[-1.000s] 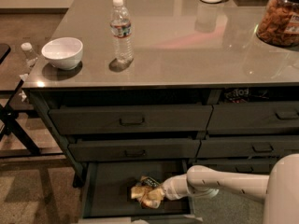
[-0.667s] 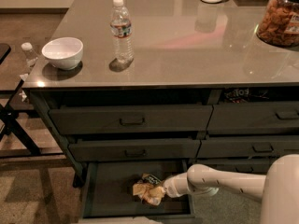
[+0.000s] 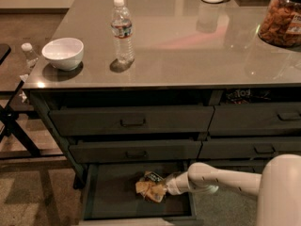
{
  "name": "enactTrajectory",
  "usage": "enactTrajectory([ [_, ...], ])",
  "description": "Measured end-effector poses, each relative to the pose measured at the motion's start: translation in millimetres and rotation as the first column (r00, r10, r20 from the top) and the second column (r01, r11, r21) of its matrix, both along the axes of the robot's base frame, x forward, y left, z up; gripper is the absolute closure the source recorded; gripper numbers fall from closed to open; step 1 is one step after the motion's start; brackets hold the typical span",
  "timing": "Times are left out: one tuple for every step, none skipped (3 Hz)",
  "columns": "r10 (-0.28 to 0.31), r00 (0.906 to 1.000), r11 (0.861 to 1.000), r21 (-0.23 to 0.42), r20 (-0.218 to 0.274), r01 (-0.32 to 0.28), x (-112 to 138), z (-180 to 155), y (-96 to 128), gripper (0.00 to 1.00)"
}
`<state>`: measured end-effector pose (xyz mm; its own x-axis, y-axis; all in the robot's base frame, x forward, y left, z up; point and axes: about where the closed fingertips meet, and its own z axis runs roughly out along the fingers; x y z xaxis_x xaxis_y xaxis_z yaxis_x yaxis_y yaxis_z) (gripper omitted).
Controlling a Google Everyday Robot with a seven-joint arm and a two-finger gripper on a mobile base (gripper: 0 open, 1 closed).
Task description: Place brown chip bag into bottom drawer
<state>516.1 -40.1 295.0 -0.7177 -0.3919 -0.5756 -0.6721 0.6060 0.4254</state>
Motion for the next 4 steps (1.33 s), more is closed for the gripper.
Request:
enactTrajectory([
  [0.004,1.0000,1.000,0.004,0.001,-0.004,11,-9,8,1.00],
  [0.004,0.9999,1.000,0.012,-0.015,-0.004,15,-24,18,1.00],
  [0.004,0.9999,1.000,0.012,-0.015,-0.004,15,-24,18,0.81],
  [0.004,0.9999,1.000,0.012,-0.015,-0.004,15,-24,18,0.58],
])
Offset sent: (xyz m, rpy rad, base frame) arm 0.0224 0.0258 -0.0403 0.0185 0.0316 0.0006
